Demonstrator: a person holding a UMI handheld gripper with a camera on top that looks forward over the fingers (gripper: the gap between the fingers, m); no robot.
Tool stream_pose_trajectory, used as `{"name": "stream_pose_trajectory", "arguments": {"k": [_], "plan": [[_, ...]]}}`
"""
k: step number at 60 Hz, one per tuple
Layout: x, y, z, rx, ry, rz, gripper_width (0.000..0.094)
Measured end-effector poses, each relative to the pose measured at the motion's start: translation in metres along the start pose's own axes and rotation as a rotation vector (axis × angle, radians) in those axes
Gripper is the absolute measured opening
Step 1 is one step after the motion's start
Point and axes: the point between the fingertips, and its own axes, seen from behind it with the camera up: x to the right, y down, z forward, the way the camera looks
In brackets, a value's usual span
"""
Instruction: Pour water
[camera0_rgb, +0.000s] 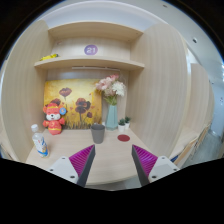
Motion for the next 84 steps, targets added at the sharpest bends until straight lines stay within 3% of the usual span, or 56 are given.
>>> {"name": "stream_pose_trajectory", "arguments": {"k": [6,16,30,52,61,65,68,73,84], "plan": [[-0.041,0.027,-0.007,-0.054,-0.075,-0.008,0.0753],[-0.167,0.072,0.005,-0.060,-0.228,-0.026,0.0760],[-0.296,0.095,0.020,-0.086,-0.419,-0.028,0.0757],[-0.379,0.080,0.106,-0.054,-0.445,-0.063,0.0748],[-0.399,0.071,0.130,-0.001,-0.446,-0.090,0.0746],[-0.402,0.066,0.138,0.027,-0.429,-0.094,0.0691],[-0.397,0.065,0.145,0.042,-0.398,-0.090,0.0582],[-0.399,0.065,0.146,0.034,-0.408,-0.055,0.0534],[-0.404,0.058,0.146,0.111,-0.460,-0.017,0.0406]]}}
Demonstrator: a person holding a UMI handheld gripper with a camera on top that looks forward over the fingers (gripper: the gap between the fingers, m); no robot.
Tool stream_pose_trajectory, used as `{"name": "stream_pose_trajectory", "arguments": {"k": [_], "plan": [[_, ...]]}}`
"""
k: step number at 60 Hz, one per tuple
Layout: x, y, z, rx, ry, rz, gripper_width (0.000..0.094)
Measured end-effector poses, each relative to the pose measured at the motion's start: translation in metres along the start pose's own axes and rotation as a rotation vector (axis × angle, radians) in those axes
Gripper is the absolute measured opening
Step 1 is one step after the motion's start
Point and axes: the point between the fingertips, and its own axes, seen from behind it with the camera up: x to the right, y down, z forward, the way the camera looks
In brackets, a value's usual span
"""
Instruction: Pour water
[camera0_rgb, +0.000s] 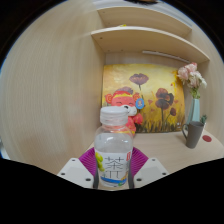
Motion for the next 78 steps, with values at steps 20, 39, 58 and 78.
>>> {"name": "stream_pose_trajectory", "arguments": {"k": [20,39,58,78], "plan": [[0.038,-0.038,0.021,-0.022,-0.043,0.132,0.0402],[0.135,-0.118,0.043,-0.106,-0.083,0.725,0.0400],[0.224,-0.140,0.060,-0.115,-0.097,1.484,0.0398],[0.274,-0.118,0.079,-0.034,-0.041,2.101,0.0403]]}}
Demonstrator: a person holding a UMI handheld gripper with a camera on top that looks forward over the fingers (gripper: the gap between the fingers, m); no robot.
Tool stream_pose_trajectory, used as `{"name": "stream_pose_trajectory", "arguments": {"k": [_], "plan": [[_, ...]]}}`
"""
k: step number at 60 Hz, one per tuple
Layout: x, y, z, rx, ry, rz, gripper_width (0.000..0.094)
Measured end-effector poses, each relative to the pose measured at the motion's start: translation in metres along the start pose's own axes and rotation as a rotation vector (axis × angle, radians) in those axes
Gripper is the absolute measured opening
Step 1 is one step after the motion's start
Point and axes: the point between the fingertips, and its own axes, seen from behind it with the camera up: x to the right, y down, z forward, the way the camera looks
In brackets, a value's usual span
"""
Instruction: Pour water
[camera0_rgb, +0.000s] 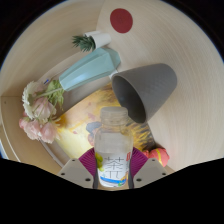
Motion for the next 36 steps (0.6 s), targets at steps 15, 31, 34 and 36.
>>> {"name": "stream_pose_trajectory", "arguments": {"k": [15,31,34,36], "plan": [[-0.003,-0.006,0.003,0.022,-0.027,0.079,0.0403],[-0.078,-0.007,-0.029,0.121,0.013,-0.945,0.0422],[-0.099,-0.009,-0.040,0.145,0.006,-1.149,0.0422],[-0.113,-0.011,-0.048,0.164,0.002,-1.281,0.0423]]}}
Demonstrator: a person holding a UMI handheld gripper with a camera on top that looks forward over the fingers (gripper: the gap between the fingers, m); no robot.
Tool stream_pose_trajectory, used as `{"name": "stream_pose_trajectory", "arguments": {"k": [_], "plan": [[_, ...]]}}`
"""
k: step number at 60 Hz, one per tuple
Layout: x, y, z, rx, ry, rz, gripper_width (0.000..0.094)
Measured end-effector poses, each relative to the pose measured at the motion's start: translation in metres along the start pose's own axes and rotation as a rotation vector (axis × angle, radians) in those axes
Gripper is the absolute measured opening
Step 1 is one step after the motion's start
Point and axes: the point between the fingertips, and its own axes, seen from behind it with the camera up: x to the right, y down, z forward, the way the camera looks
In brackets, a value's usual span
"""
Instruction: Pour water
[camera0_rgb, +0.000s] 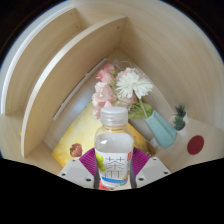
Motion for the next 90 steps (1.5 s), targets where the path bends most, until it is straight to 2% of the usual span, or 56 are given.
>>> {"name": "stream_pose_trajectory", "arguments": {"k": [5,15,17,22,36,46,62,63,71,75,84,90], "plan": [[0.006,-0.033,-0.010,0.052,0.027,-0.300,0.0423],[0.044,-0.086,-0.014,0.057,0.105,-0.692,0.0421],[0.055,-0.089,-0.014,0.077,0.125,-0.743,0.0423],[0.084,-0.095,-0.009,0.048,0.154,-0.794,0.0423],[0.180,-0.079,0.015,-0.002,0.251,-0.807,0.0421],[0.227,-0.045,0.036,-0.072,0.258,-0.817,0.0419],[0.278,-0.017,0.039,-0.137,0.279,-0.853,0.0433],[0.275,-0.019,0.040,-0.107,0.261,-0.854,0.0433],[0.279,-0.020,0.035,-0.072,0.253,-0.816,0.0432],[0.280,-0.021,0.034,-0.051,0.253,-0.793,0.0460],[0.284,-0.021,0.033,-0.069,0.277,-0.781,0.0553],[0.297,-0.010,0.025,-0.146,0.335,-0.818,0.0742]]}}
